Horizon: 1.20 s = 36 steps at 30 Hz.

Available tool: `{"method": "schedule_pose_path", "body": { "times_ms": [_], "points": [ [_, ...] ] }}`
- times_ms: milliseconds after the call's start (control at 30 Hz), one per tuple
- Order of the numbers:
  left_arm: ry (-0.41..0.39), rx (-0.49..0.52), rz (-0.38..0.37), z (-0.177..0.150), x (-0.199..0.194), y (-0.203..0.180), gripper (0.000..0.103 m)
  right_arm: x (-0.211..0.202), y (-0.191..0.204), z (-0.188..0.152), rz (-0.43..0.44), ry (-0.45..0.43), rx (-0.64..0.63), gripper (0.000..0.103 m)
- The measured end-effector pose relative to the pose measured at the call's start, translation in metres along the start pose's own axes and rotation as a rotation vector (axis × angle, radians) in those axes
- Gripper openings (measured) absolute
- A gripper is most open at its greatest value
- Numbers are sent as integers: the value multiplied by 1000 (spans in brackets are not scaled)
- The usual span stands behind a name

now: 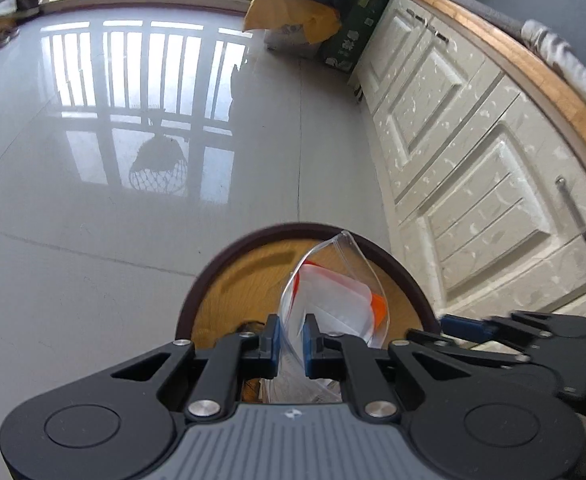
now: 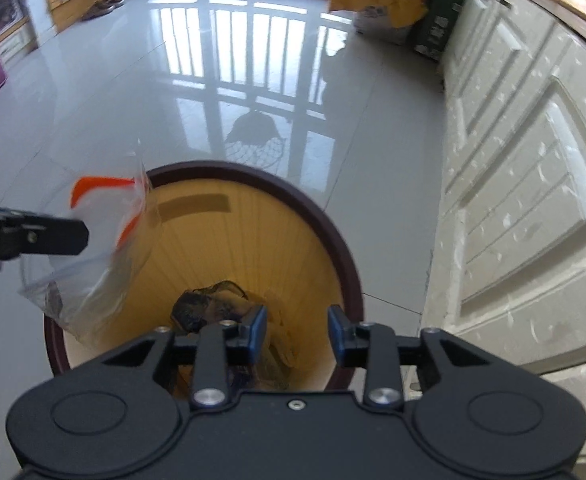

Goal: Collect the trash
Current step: 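Carry the blue packet and clear plastic bag with both tools over the wastebasket, then open both tools to drop the packet and bag into the wastebasket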

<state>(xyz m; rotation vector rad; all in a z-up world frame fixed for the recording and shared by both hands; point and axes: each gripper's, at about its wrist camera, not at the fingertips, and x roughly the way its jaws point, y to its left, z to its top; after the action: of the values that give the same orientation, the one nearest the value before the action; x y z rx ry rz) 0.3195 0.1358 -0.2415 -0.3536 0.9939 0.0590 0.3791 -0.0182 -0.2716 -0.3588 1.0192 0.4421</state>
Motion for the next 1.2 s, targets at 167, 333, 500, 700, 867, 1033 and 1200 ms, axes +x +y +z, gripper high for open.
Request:
{"method": "schedule_pose_path", "body": {
  "times_ms": [167,333,500,700,867,1033,1200],
  "points": [
    [-9,62,3,22,14,-13,12,-7,-17,5,35,-10,117,34],
    [-2,184,26,31,28,-30,12,-15,-24,4,70,7,170,35],
    [41,241,59,30,44,-32,12,-20,-35,0,93,49,238,36],
    [88,257,102,21,53,-22,13,-18,-39,-3,99,83,259,36],
    [122,251,129,14,58,-17,22,-17,-38,-3,104,87,251,51],
    [149,257,138,7,51,-12,56,-19,-37,-6,119,99,255,75],
    [173,249,154,1,39,-8,72,-24,-37,-10,123,114,247,84]
  ]
}}
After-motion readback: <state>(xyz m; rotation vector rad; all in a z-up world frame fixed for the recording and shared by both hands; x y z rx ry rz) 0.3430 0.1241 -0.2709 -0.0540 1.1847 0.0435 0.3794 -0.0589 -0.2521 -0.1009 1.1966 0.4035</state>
